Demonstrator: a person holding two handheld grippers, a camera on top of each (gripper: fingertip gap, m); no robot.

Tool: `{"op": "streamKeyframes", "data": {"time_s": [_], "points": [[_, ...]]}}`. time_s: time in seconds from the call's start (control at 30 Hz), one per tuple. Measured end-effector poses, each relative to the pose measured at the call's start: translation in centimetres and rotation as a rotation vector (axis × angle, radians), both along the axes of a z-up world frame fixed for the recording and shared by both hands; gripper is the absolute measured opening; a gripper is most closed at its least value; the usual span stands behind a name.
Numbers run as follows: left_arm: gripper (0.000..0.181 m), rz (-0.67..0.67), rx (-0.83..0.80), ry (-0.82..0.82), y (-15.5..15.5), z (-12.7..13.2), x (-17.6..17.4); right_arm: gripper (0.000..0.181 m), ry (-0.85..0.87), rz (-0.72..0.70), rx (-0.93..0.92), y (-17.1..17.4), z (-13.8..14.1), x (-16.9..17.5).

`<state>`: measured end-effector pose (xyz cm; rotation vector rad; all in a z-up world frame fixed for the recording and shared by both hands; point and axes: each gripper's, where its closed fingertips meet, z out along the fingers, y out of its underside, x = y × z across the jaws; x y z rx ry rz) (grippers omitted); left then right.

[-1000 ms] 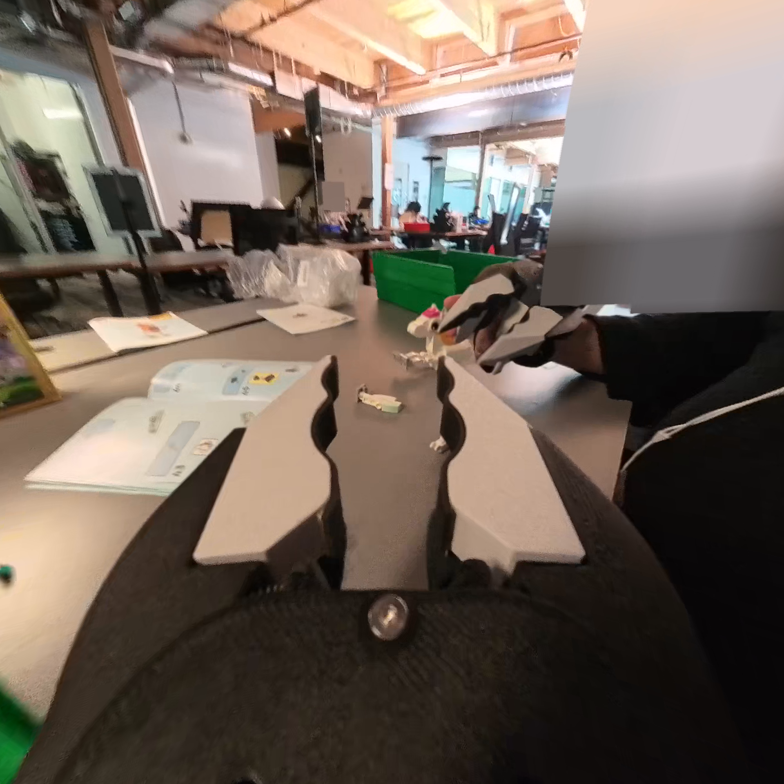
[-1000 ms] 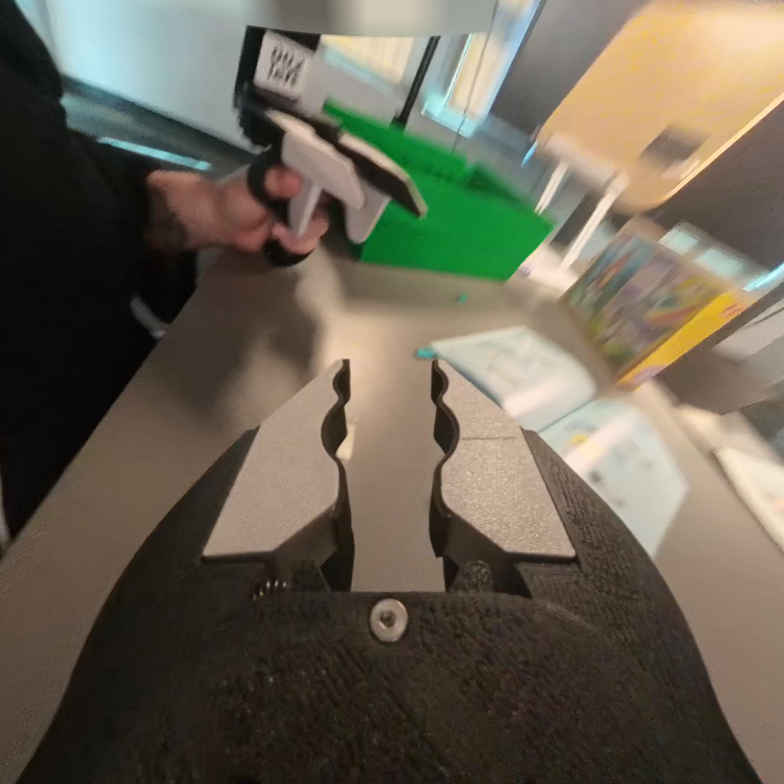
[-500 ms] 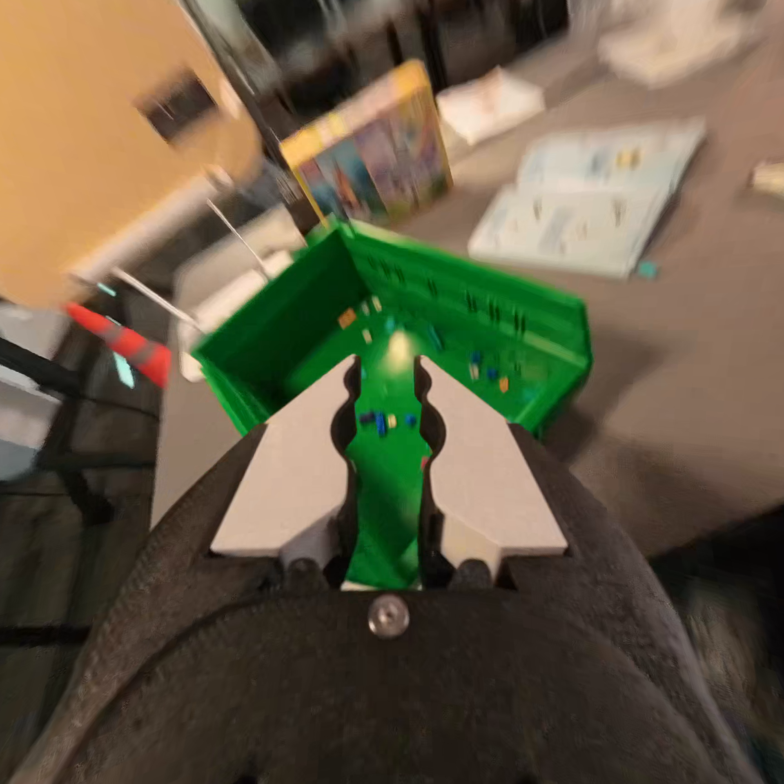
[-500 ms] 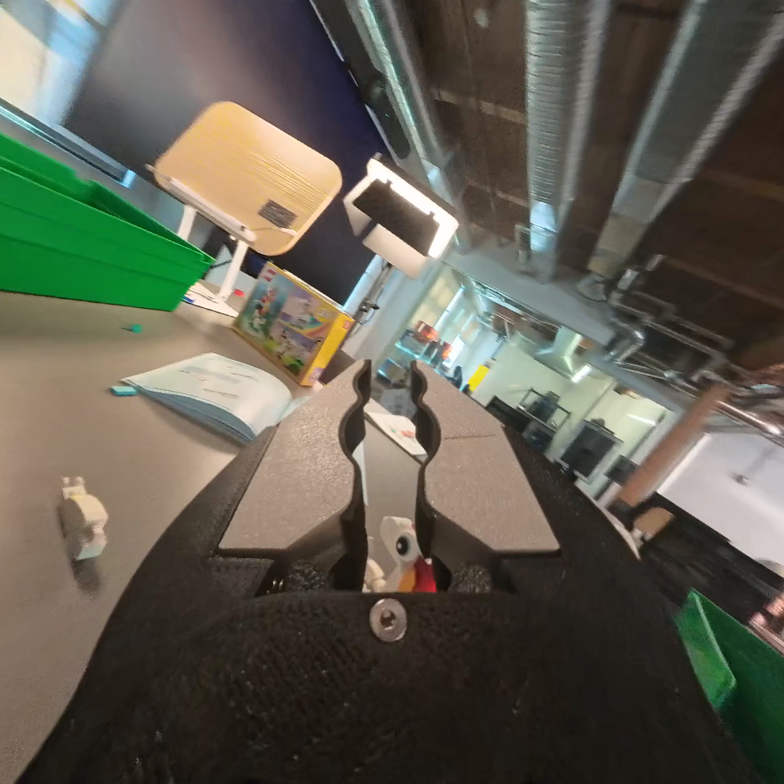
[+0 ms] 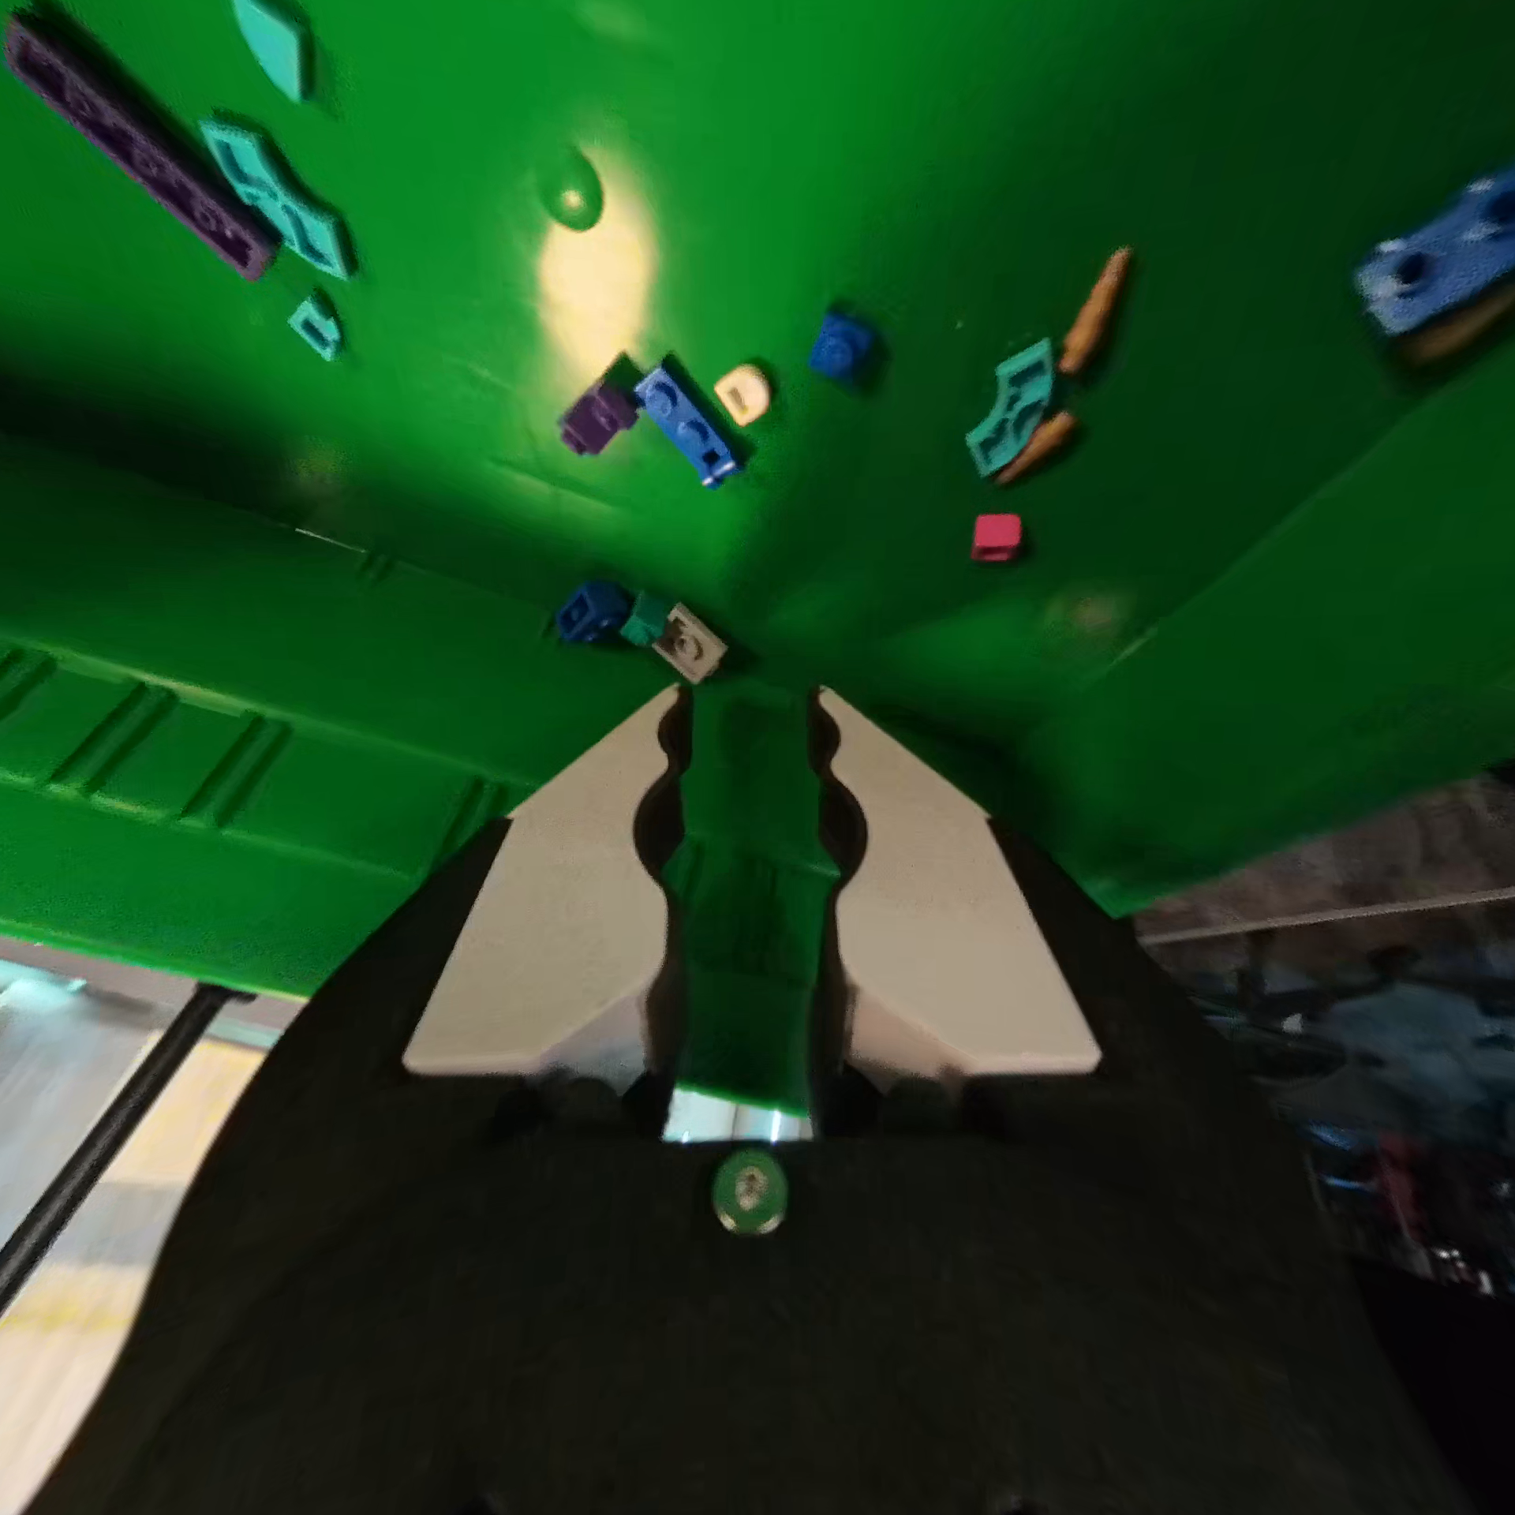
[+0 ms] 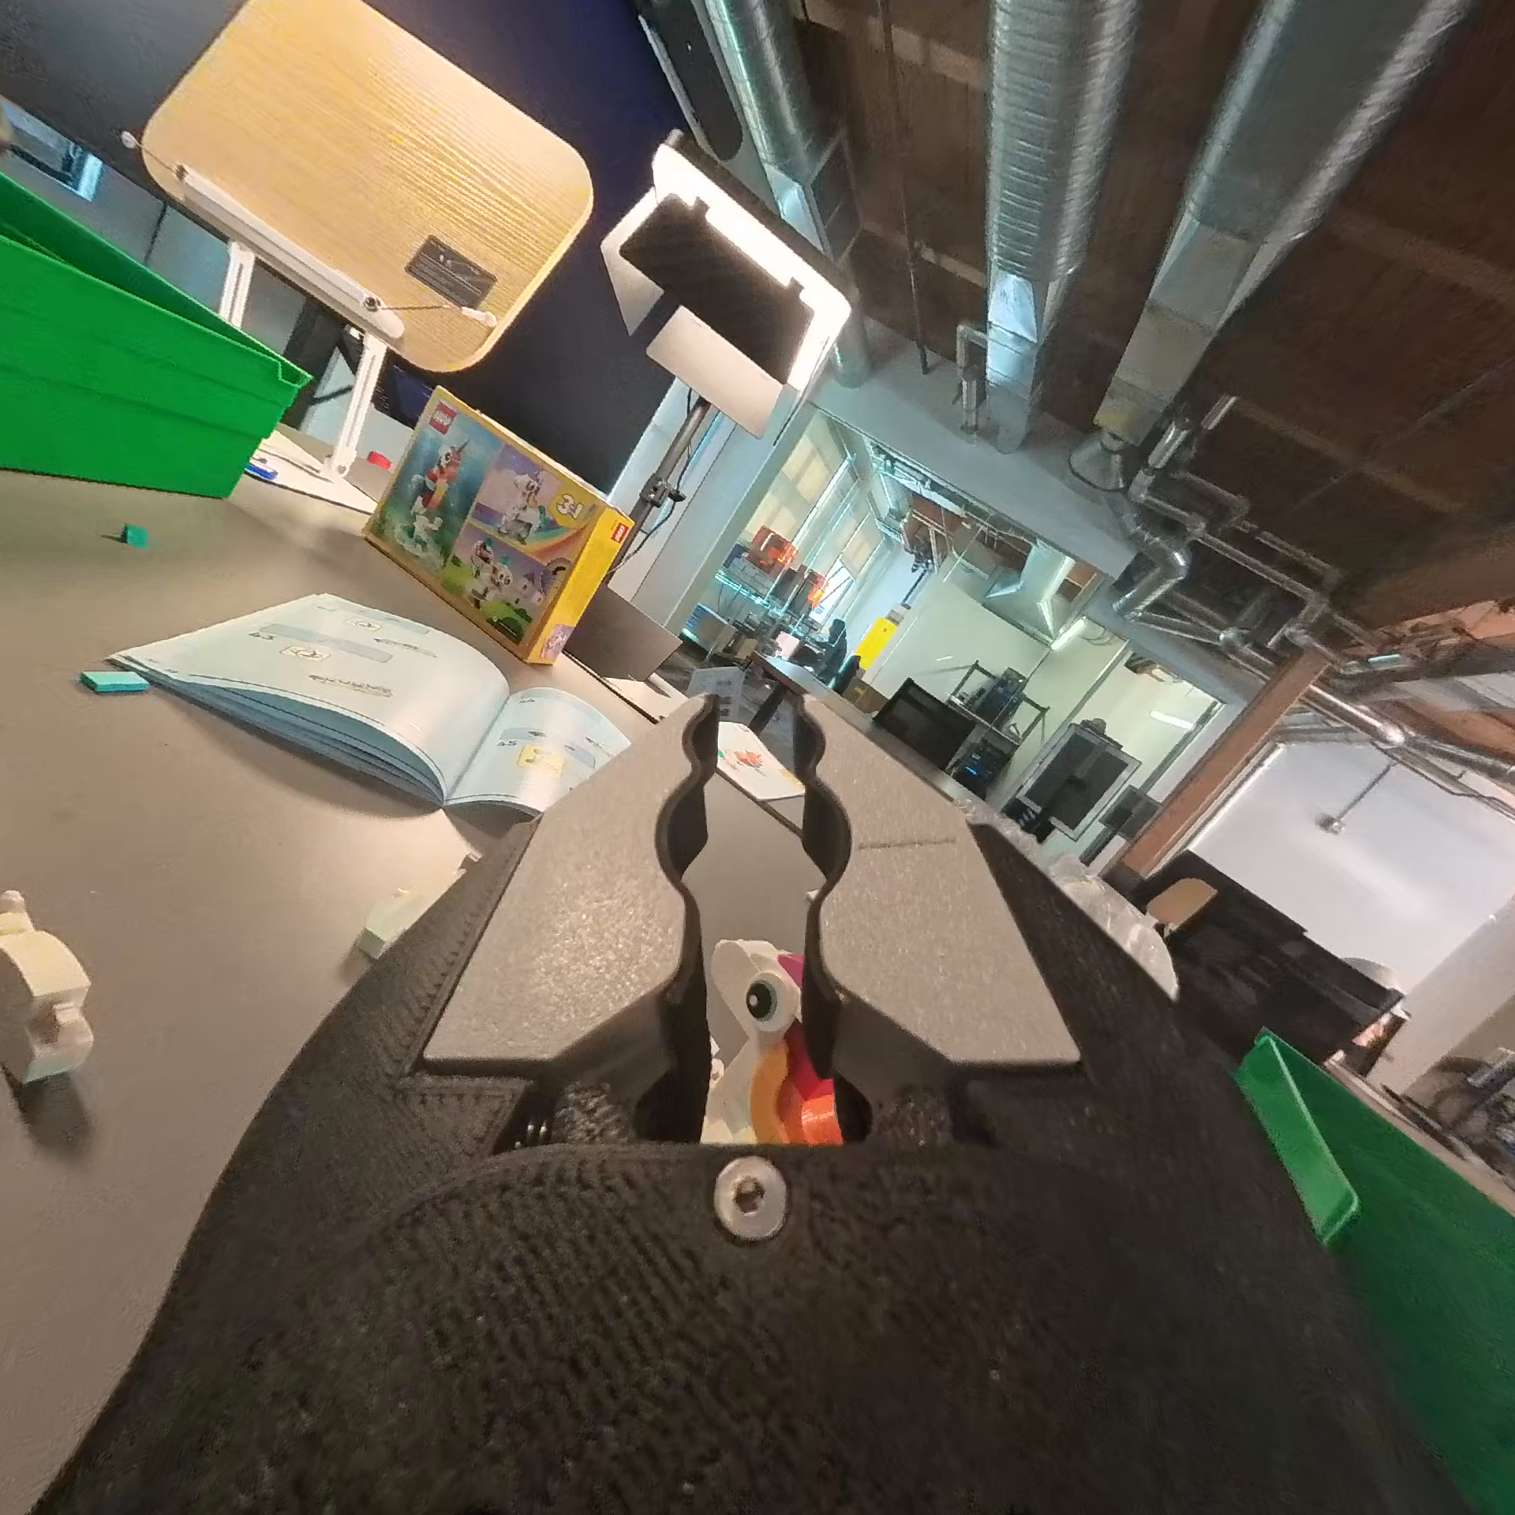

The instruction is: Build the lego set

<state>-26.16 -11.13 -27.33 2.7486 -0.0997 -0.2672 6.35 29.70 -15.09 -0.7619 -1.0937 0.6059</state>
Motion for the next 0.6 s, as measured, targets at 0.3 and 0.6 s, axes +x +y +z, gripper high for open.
{"op": "streamKeyframes", "data": {"time_s": [0.3,0.6], "points": [[0.006,-0.075,-0.083,0.153,-0.4,-1.2,-2.6,0.015,-0.011,0.031,0.011,-0.7,-0.1,-0.1],[0.002,0.048,0.371,-0.015,2.6,2.5,-1.6,0.015,0.029,0.065,0.005,-1.3,0.9,0.4]]}}
